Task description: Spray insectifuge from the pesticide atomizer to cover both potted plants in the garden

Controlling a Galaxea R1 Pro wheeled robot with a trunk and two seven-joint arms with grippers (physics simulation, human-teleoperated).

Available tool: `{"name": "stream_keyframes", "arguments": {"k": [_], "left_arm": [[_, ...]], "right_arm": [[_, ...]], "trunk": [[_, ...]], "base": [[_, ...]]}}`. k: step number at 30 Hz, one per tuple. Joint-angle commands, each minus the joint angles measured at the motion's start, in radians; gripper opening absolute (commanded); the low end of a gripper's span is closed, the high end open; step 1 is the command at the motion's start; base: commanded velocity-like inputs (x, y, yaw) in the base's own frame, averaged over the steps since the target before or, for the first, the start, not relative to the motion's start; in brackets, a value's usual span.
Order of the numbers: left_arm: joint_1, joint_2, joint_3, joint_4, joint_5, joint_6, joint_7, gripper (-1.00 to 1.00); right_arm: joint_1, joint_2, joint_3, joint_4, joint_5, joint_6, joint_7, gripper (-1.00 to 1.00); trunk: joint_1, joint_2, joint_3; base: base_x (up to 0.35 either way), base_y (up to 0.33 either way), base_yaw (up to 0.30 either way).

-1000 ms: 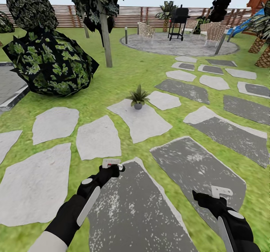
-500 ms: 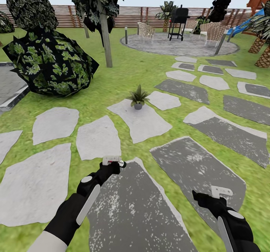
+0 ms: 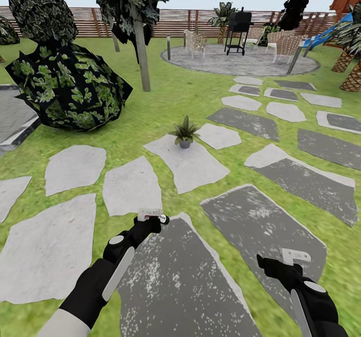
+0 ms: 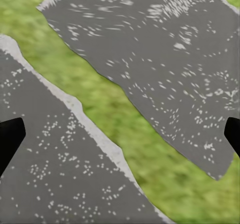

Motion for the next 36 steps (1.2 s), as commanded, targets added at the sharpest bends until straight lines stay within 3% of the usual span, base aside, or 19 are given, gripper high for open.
{"name": "stream_keyframes", "arguments": {"k": [1, 12, 25, 36], "left_arm": [[-0.001, 0.001, -0.001, -0.001, 0.006, 0.004, 0.001, -1.0], [-0.001, 0.001, 0.002, -0.001, 0.006, 0.004, 0.001, -1.0], [-0.001, -0.002, -0.001, -0.001, 0.004, 0.003, 0.008, -1.0], [-0.001, -0.002, -0.002, -0.001, 0.004, 0.003, 0.008, -1.0]], "right_arm": [[0.0, 0.0, -0.001, -0.001, 0.0, 0.005, 0.002, 1.0], [0.0, -0.001, -0.004, -0.001, 0.0, 0.005, 0.002, 1.0], [0.0, -0.001, -0.004, -0.001, 0.0, 0.005, 0.002, 1.0], [0.0, -0.001, -0.004, -0.001, 0.0, 0.005, 0.002, 1.0]], "trunk": [[-0.004, 0.007, 0.003], [-0.046, 0.084, 0.045], [-0.046, 0.084, 0.066], [-0.046, 0.084, 0.084]], "base": [[0.0, 0.0, 0.0], [0.0, 0.0, 0.0], [0.017, 0.0, 0.0], [0.321, 0.0, 0.0]]}}
